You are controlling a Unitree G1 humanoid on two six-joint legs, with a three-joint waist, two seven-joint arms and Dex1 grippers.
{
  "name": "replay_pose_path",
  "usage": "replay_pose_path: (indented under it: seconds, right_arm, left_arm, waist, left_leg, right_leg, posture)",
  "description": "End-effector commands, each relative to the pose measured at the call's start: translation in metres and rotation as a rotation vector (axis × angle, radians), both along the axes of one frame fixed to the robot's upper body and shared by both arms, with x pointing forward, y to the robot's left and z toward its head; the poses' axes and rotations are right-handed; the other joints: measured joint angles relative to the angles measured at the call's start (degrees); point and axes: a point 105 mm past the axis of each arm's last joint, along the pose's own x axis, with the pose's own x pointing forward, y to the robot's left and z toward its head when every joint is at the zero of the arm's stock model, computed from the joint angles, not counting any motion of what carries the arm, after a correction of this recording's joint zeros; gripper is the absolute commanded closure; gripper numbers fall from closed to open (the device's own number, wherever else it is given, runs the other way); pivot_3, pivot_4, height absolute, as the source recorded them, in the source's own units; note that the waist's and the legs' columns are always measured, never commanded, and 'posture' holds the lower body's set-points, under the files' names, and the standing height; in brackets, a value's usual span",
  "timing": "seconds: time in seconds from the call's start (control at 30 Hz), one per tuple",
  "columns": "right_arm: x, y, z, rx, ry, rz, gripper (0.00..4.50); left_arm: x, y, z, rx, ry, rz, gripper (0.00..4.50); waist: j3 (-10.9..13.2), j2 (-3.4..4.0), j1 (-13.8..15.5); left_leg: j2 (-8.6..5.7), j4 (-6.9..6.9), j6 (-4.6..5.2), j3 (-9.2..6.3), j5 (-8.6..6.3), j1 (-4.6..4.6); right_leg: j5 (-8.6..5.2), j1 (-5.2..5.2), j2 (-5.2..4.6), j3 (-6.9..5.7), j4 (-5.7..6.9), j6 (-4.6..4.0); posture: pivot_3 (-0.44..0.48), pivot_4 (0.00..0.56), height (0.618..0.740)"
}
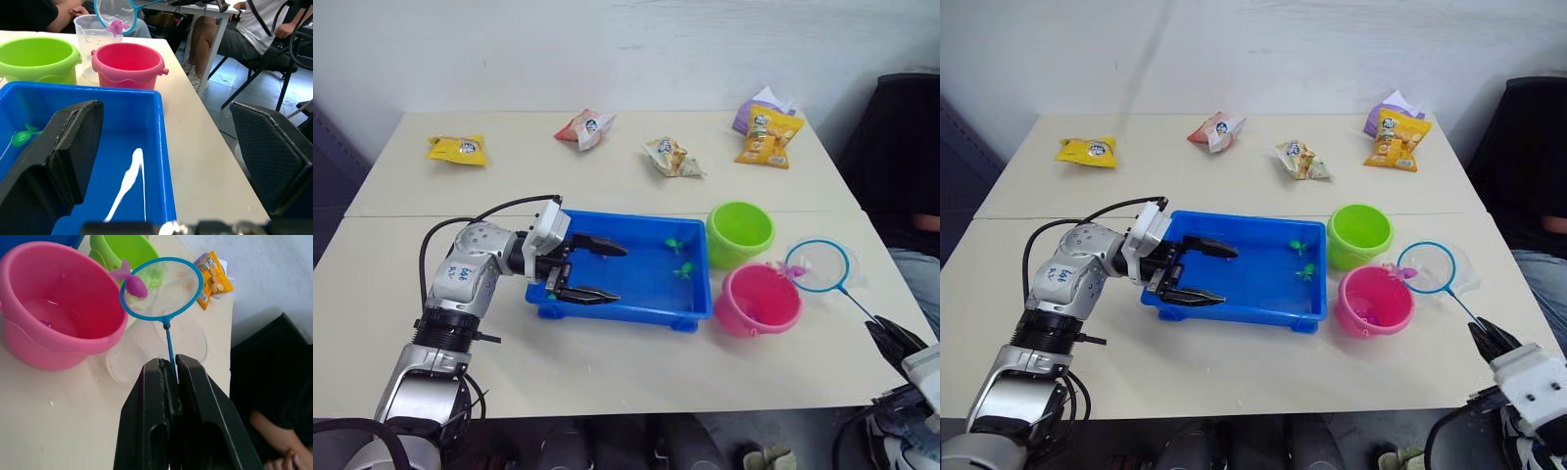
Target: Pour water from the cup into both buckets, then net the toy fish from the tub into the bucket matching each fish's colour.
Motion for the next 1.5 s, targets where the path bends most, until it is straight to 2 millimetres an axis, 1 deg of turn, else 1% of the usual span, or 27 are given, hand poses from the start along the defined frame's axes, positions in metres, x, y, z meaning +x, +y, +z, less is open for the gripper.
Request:
replay_pose_path:
  seconds: [0.03, 0.17, 0.27, 0.4, 0.47, 0.5, 0.57, 0.63, 0.67, 0.7, 0.77, 0.83, 0.9, 0.93, 0.97, 1.03, 1.13, 1.17, 1.23, 1.27, 1.3, 1.33, 1.4, 1.5]
  right_arm:
    - [0.003, 0.007, 0.012, -0.191, -0.105, 0.048, 4.50]
    - [0.003, 0.013, 0.005, -0.327, -0.127, 0.095, 4.50]
    - [0.000, 0.017, 0.000, -0.480, -0.164, 0.134, 4.50]
    - [0.003, 0.016, 0.007, -0.629, -0.247, 0.122, 4.50]
    - [0.005, 0.016, 0.006, -0.654, -0.250, 0.132, 4.50]
    - [0.006, 0.015, 0.004, -0.636, -0.243, 0.133, 4.50]
    - [0.008, 0.016, 0.006, -0.607, -0.256, 0.132, 4.50]
    - [0.012, 0.018, 0.015, -0.490, -0.285, 0.115, 4.50]
    - [0.016, 0.024, 0.021, -0.362, -0.293, 0.127, 4.50]
    - [0.018, 0.028, 0.025, -0.272, -0.289, 0.143, 4.50]
    - [0.028, 0.058, 0.033, 0.107, -0.206, 0.288, 4.50]
    - [0.039, 0.087, 0.033, 0.338, -0.045, 0.425, 4.50]
    - [0.048, 0.102, 0.033, 0.433, 0.074, 0.478, 4.50]
    - [0.051, 0.107, 0.034, 0.462, 0.112, 0.490, 4.50]
    - [0.057, 0.116, 0.032, 0.508, 0.178, 0.516, 4.50]
    - [0.066, 0.130, 0.027, 0.546, 0.298, 0.554, 4.50]
    - [0.087, 0.148, 0.019, 0.589, 0.409, 0.590, 4.50]
    - [0.092, 0.152, 0.018, 0.594, 0.424, 0.594, 4.50]
    - [0.110, 0.157, 0.010, 0.573, 0.481, 0.546, 4.50]
    - [0.116, 0.158, 0.007, 0.561, 0.503, 0.527, 4.50]
    - [0.123, 0.163, 0.001, 0.520, 0.561, 0.514, 4.50]
    - [0.127, 0.166, -0.003, 0.488, 0.609, 0.500, 4.50]
    - [0.133, 0.170, -0.008, 0.442, 0.672, 0.478, 4.50]
    - [0.146, 0.171, -0.011, 0.402, 0.705, 0.409, 4.50]
  left_arm:
    - [-0.002, -0.001, 0.007, -0.015, -0.033, -0.004, 0.07]
    - [-0.003, 0.000, 0.008, -0.021, -0.038, 0.000, 0.07]
    - [-0.005, 0.002, 0.010, -0.036, -0.042, -0.001, 0.07]
    - [-0.006, 0.006, 0.011, -0.033, -0.041, 0.010, 0.07]
    - [-0.007, 0.008, 0.010, -0.028, -0.040, 0.013, 0.07]
    - [-0.007, 0.009, 0.009, -0.027, -0.040, 0.016, 0.07]
    - [-0.006, 0.011, 0.009, -0.026, -0.044, 0.028, 0.07]
    - [-0.004, 0.015, 0.009, -0.029, -0.047, 0.050, 0.07]
    - [-0.003, 0.018, 0.009, -0.035, -0.052, 0.069, 0.07]
    - [-0.002, 0.021, 0.008, -0.039, -0.055, 0.083, 0.07]
    - [0.002, 0.036, 0.005, -0.060, -0.059, 0.165, 0.07]
    - [0.005, 0.054, 0.000, -0.059, -0.066, 0.252, 0.07]
    - [0.006, 0.065, 0.000, -0.061, -0.082, 0.305, 0.07]
    - [0.007, 0.067, 0.001, -0.064, -0.089, 0.320, 0.07]
    - [0.006, 0.074, 0.001, -0.072, -0.093, 0.360, 0.07]
    - [0.004, 0.086, 0.000, -0.077, -0.098, 0.432, 0.07]
    - [-0.007, 0.114, -0.007, -0.064, -0.055, 0.553, 0.07]
    - [-0.009, 0.119, -0.008, -0.064, -0.043, 0.573, 0.07]
    - [-0.011, 0.136, -0.009, -0.073, -0.047, 0.658, 0.07]
    - [-0.013, 0.141, -0.010, -0.074, -0.047, 0.685, 0.07]
    - [-0.015, 0.149, -0.011, -0.062, -0.053, 0.723, 0.07]
    - [-0.017, 0.154, -0.013, -0.051, -0.055, 0.748, 0.07]
    - [-0.018, 0.156, -0.014, -0.030, -0.072, 0.768, 0.07]
    - [-0.019, 0.151, -0.012, -0.033, -0.086, 0.767, 0.07]
  waist:
    - [0.00, 0.00, 0.00]
    - [0.00, 0.00, -0.02]
    - [0.00, 0.00, -0.01]
    - [0.00, 0.00, -0.10]
    - [0.00, 0.00, -0.14]
    - [0.00, 0.00, -0.15]
    - [0.00, 0.00, -0.10]
    - [0.00, 0.00, -0.10]
    - [0.00, 0.00, -0.09]
    - [0.00, 0.00, -0.18]
    - [-0.02, 0.03, -0.48]
    - [-0.01, 0.04, -0.99]
    - [0.02, -0.01, -1.47]
    - [0.02, -0.03, -1.35]
    - [0.01, -0.07, -1.05]
    - [0.01, -0.07, -0.77]
    - [0.00, -0.11, -0.89]
    - [0.00, -0.13, -1.09]
    - [0.00, -0.15, -1.04]
    - [0.00, -0.16, -1.02]
    - [0.00, -0.15, -0.98]
    - [0.00, -0.15, -0.96]
    - [0.00, -0.15, -0.74]
    - [0.00, -0.15, -0.33]
  left_leg:
    - [-0.01, 0.02, 0.00, 0.00, 0.00, 0.00]
    - [0.00, 0.03, -0.01, 0.00, 0.00, 0.01]
    - [0.00, 0.03, -0.02, 0.01, 0.01, 0.01]
    - [0.00, 0.03, -0.03, 0.02, 0.02, 0.03]
    - [0.00, 0.03, -0.05, 0.02, 0.03, 0.04]
    - [0.00, 0.04, -0.06, 0.03, 0.03, 0.05]
    - [0.00, 0.04, -0.07, 0.05, 0.04, 0.09]
    - [0.00, 0.04, -0.07, 0.05, 0.04, 0.09]
    - [0.00, 0.04, -0.07, 0.05, 0.04, 0.09]
    - [0.00, 0.04, -0.07, 0.05, 0.04, 0.10]
    - [0.03, 0.04, -0.07, 0.05, 0.04, 0.14]
    - [0.03, -0.02, -0.07, 0.01, 0.04, 0.35]
    - [0.04, -0.03, -0.11, -0.15, 0.01, 0.57]
    - [0.02, -0.05, -0.10, -0.19, 0.01, 0.60]
    - [0.01, -0.04, -0.10, -0.25, 0.01, 0.59]
    - [0.01, -0.06, -0.09, -0.34, 0.01, 0.55]
    - [0.02, -0.06, -0.04, -0.27, -0.03, 0.53]
    - [0.02, -0.07, -0.03, -0.24, -0.03, 0.52]
    - [0.02, -0.08, -0.01, -0.23, -0.04, 0.44]
    - [0.03, -0.07, -0.01, -0.24, -0.04, 0.39]
    - [0.03, -0.05, -0.01, -0.24, -0.04, 0.33]
    - [0.02, -0.03, -0.01, -0.24, -0.04, 0.27]
    - [0.02, 0.00, 0.00, -0.27, -0.04, 0.05]
    - [0.02, 0.00, 0.01, -0.32, -0.04, -0.15]
  right_leg:
    - [0.00, 0.01, -0.01, 0.00, 0.01, 0.00]
    - [0.00, 0.01, 0.00, 0.00, 0.02, 0.00]
    - [0.00, 0.00, 0.00, 0.00, 0.03, 0.00]
    - [0.00, 0.00, -0.01, 0.02, 0.04, -0.01]
    - [0.00, 0.01, 0.00, 0.02, 0.06, -0.01]
    - [0.00, 0.01, -0.01, 0.03, 0.07, 0.00]
    - [0.00, 0.02, -0.01, 0.05, 0.09, -0.01]
    - [-0.01, 0.02, 0.00, 0.05, 0.09, -0.01]
    - [-0.01, 0.02, -0.01, 0.05, 0.10, -0.01]
    - [-0.01, 0.03, -0.01, 0.05, 0.11, -0.01]
    - [0.00, 0.03, 0.01, 0.13, 0.16, -0.03]
    - [-0.01, 0.06, 0.00, 0.29, 0.29, -0.08]
    - [0.00, 0.20, 0.02, 0.28, 0.37, -0.21]
    - [0.01, 0.21, 0.00, 0.26, 0.38, -0.23]
    - [0.02, 0.22, 0.00, 0.23, 0.39, -0.24]
    - [0.01, 0.25, 0.00, 0.18, 0.29, -0.25]
    - [0.02, 0.22, -0.05, 0.20, 0.25, -0.25]
    - [0.02, 0.19, -0.06, 0.21, 0.23, -0.26]
    - [0.03, 0.12, -0.10, 0.18, 0.21, -0.26]
    - [0.03, 0.06, -0.10, 0.16, 0.20, -0.26]
    - [0.04, 0.01, -0.12, 0.14, 0.21, -0.28]
    - [0.05, -0.07, -0.16, 0.13, 0.22, -0.28]
    - [0.07, -0.22, -0.19, 0.06, 0.20, -0.31]
    - [0.07, -0.32, -0.24, -0.04, 0.13, -0.31]
  posture:
    - [0.000, 0.150, 0.739]
    - [0.000, 0.150, 0.739]
    - [0.000, 0.150, 0.739]
    - [0.000, 0.150, 0.739]
    - [0.000, 0.150, 0.739]
    - [0.000, 0.150, 0.739]
    - [0.000, 0.150, 0.739]
    - [0.000, 0.150, 0.739]
    - [0.000, 0.150, 0.739]
    - [0.000, 0.150, 0.739]
    - [0.000, 0.150, 0.739]
    - [0.000, 0.150, 0.739]
    - [0.000, 0.150, 0.739]
    - [0.000, 0.150, 0.739]
    - [0.000, 0.150, 0.739]
    - [0.000, 0.150, 0.739]
    - [0.000, 0.150, 0.739]
    - [0.000, 0.150, 0.739]
    - [0.000, 0.150, 0.739]
    - [0.000, 0.150, 0.739]
    - [0.000, 0.150, 0.739]
    - [0.000, 0.150, 0.739]
    - [0.000, 0.150, 0.739]
    - [0.000, 0.150, 0.739]
